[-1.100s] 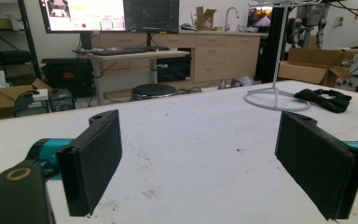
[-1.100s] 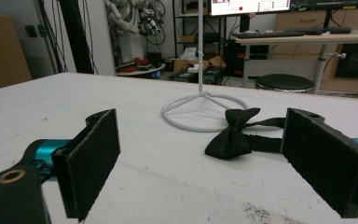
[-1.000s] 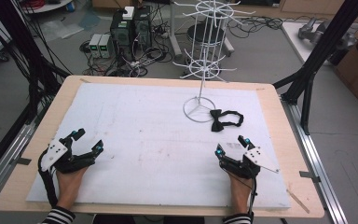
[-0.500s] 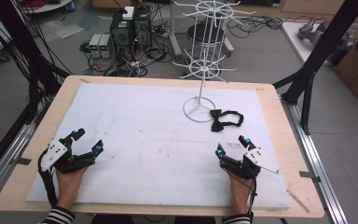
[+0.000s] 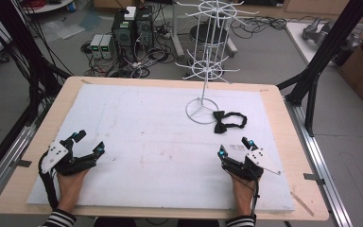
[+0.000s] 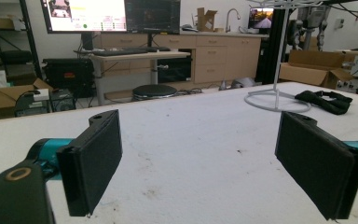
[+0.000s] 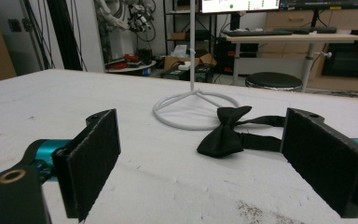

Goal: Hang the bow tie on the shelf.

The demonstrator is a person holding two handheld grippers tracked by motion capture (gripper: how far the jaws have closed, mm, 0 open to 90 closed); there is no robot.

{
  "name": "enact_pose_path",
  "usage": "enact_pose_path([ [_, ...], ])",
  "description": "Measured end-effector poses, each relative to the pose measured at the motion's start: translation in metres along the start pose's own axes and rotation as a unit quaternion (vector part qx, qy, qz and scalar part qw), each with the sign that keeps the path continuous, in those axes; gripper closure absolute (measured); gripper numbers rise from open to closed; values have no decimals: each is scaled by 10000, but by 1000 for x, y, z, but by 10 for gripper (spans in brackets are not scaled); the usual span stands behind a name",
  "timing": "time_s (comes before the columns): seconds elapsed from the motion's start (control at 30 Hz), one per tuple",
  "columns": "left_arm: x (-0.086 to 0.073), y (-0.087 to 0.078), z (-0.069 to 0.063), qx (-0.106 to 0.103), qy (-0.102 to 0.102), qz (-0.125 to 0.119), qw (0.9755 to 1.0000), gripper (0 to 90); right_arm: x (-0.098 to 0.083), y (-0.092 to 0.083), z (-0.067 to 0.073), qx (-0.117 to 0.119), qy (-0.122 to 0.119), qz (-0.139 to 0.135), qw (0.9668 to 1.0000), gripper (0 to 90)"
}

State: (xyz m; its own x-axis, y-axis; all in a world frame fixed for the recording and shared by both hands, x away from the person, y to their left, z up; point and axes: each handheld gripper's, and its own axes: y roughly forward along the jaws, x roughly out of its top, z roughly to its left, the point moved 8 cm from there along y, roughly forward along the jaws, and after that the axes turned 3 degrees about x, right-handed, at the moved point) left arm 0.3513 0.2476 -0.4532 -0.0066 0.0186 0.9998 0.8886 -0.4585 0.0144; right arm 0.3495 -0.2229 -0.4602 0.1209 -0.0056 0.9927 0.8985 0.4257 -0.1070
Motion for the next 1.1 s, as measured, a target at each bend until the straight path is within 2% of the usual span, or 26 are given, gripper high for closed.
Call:
enact_pose_path([
  [0.03,0,0,0,5,-13,-4,10000,151,0,0,-1,4,37,32,10000,109],
  [0.07,0,0,0,7,-20,-6,10000,151,1,2,-4,18,189,55,9998,109],
  [0.13,0,0,0,7,-14,-4,10000,151,1,2,-4,58,257,90,9996,109],
  [0.37,0,0,0,10,-18,-5,10000,151,15,9,-10,7,127,280,9995,109],
  [0.67,0,0,0,14,-19,-7,10000,151,32,18,-21,-54,82,554,9984,109],
  [0.77,0,0,0,14,-18,-7,10000,151,37,22,-25,-71,96,757,9971,109],
  [0.8,0,0,0,14,-19,-6,10000,151,39,26,-29,-87,119,961,9953,109],
  [0.87,0,0,0,12,-14,-4,10000,151,42,29,-31,-52,225,1038,9943,109],
  [1.03,0,0,0,10,-18,-14,10000,151,49,40,-34,10,249,1230,9921,109],
  [1.1,0,0,0,16,-10,-25,10000,151,50,49,-37,44,239,1540,9878,109],
])
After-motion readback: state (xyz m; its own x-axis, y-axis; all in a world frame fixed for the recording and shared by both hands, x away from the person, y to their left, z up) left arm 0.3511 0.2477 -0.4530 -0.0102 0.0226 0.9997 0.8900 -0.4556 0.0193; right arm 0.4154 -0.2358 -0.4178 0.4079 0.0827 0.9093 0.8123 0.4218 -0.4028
